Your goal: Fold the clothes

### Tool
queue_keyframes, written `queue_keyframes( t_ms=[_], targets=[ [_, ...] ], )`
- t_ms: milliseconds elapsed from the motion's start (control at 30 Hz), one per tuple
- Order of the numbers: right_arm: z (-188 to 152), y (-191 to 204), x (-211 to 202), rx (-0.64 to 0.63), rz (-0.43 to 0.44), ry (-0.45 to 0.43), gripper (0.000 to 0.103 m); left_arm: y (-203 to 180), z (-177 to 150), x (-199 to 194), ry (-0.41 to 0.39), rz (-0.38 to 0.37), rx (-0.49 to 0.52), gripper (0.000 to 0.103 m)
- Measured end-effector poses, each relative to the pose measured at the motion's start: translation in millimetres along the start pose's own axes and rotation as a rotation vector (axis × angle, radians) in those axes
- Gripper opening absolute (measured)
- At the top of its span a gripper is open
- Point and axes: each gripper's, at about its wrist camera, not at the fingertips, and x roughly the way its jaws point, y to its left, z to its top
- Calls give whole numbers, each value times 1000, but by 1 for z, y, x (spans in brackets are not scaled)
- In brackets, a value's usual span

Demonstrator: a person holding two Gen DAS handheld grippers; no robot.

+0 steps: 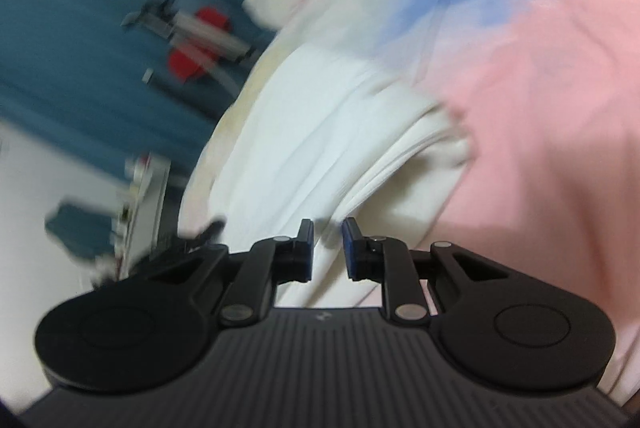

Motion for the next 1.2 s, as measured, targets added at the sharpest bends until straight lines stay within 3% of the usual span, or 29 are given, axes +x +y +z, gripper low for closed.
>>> queue_keyframes(
  t_ms=[67, 133, 300, 400, 500, 633, 700, 900, 1100, 1200],
  targets=[
    [-7, 19, 2, -124, -7, 8, 19, -3, -1, -17, -22, 24, 18, 26],
    [-11, 34, 2, -234, 16, -3, 19, -7, -2, -37, -30, 65, 43, 40],
    [-2, 54, 10, -423, 25, -71, 19, -7, -7, -87, -59, 283, 91, 67],
    [6, 60, 19, -513, 7, -114, 19, -4, -8, -115, -62, 335, 82, 79],
    [12, 65, 32, -585, -44, -137, 19, -6, -9, -142, -78, 398, 93, 87],
    [6, 62, 41, -630, -124, -106, 19, -3, -11, -170, -62, 555, 70, 92],
    [4, 59, 47, -630, -134, -71, 18, 9, -11, -186, -46, 567, 16, 92],
    [3, 51, 65, -621, -154, 1, 18, 61, -18, -235, -62, 469, -263, 92],
    [11, 57, 83, -774, -156, 75, 15, 89, -26, -248, -83, 424, -435, 93],
    [9, 58, 89, -843, -155, 91, 15, 101, -28, -239, -51, 398, -508, 93]
  ],
)
